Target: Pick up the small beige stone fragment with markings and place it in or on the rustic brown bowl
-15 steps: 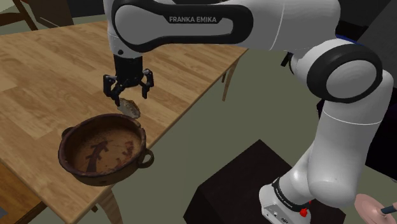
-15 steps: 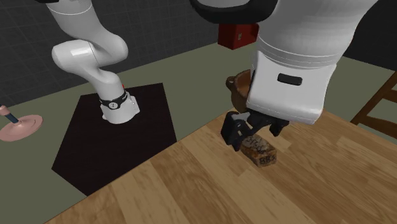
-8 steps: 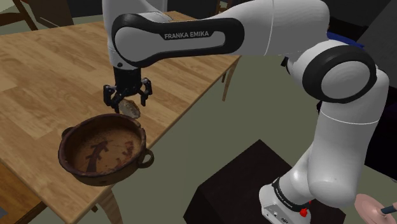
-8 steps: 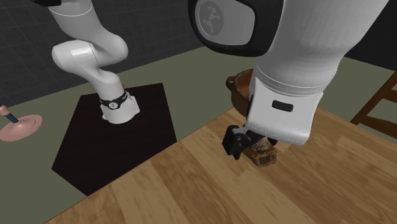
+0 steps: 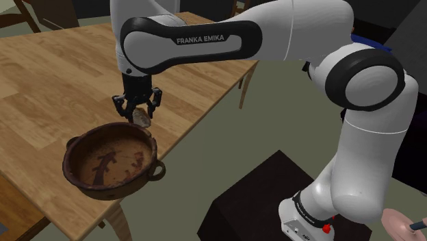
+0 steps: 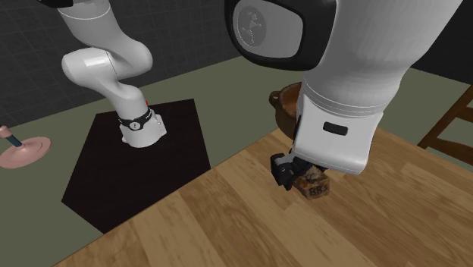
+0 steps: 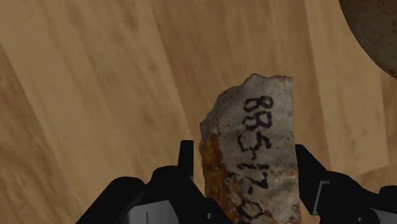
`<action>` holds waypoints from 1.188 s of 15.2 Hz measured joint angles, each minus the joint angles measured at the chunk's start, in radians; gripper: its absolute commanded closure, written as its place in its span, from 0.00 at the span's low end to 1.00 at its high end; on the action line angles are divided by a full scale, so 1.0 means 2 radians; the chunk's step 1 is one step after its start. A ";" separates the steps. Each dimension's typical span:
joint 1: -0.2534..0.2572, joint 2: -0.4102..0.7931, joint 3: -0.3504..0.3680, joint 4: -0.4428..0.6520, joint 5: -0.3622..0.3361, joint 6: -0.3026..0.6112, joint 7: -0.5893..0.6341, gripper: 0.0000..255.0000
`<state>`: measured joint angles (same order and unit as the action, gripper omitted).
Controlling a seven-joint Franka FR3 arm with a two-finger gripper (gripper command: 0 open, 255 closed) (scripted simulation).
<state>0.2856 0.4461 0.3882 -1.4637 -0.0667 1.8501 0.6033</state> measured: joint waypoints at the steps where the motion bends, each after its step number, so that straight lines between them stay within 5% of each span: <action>1: 0.000 0.000 0.000 0.000 0.000 0.000 0.000 1.00; 9: 0.000 0.000 0.000 0.000 0.000 0.000 0.000 1.00; 18: 0.003 -0.003 0.002 0.048 0.001 -0.051 0.001 1.00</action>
<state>0.2918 0.4400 0.3916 -1.3667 -0.0640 1.7485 0.6063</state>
